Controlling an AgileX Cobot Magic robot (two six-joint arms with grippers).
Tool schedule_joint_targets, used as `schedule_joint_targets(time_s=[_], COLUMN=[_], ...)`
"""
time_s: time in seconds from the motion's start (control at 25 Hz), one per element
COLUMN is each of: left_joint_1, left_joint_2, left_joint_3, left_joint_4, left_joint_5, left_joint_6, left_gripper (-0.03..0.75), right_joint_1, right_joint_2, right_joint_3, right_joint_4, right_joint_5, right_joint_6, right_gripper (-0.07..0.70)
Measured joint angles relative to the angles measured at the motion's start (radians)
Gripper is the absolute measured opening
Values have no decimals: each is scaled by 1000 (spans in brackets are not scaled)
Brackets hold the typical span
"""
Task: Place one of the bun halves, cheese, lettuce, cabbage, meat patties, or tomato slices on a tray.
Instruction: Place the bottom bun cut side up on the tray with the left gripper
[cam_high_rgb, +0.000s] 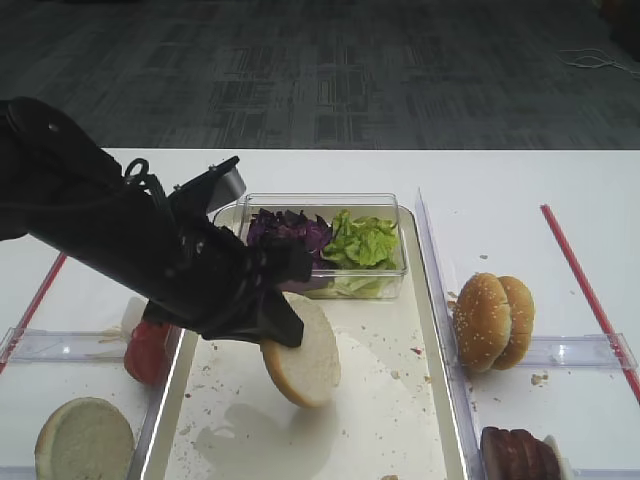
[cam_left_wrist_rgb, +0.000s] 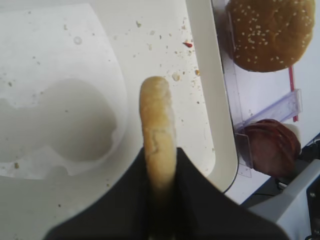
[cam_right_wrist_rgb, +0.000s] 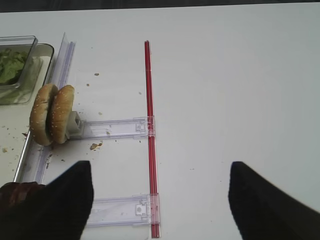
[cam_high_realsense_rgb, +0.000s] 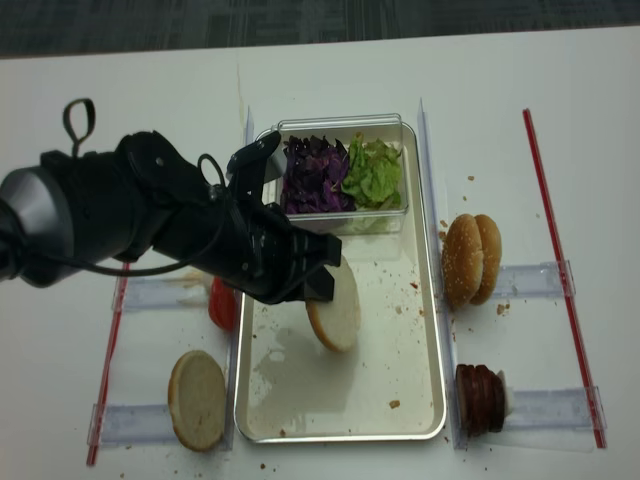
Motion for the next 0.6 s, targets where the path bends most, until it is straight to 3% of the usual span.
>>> schedule_joint_targets(time_s=[0.6], left_joint_1=[0], left_joint_2=[132], left_joint_3=[0], left_joint_4=[-69], left_joint_5=[-41], left_joint_6=[86], left_gripper=[79], right_joint_1=[0], right_joint_2=[0], right_joint_3=[0], right_joint_4=[0], right_joint_5=[2], right_joint_6=[-2], right_gripper=[589])
